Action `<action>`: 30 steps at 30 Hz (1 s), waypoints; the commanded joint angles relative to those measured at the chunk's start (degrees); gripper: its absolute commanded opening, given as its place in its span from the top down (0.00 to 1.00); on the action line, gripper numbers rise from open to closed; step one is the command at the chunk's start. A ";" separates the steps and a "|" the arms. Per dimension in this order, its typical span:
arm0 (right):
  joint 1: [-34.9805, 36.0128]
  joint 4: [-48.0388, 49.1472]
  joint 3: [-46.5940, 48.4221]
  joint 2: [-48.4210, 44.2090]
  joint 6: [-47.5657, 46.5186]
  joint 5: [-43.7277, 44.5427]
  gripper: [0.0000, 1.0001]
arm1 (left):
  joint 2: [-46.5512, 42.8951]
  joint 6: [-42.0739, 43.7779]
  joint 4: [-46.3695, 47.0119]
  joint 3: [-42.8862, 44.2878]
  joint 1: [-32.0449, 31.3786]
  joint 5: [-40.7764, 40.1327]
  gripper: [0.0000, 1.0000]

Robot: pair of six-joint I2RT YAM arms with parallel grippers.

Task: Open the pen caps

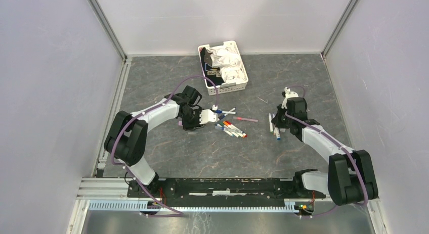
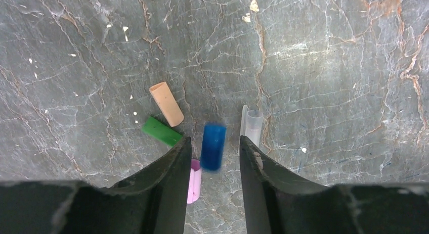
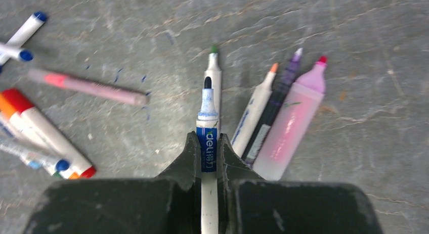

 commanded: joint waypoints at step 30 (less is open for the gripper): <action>-0.76 8.33 3.44 12.07 4.66 8.90 0.63 | -7.43 -16.71 -13.62 23.57 0.24 1.88 0.00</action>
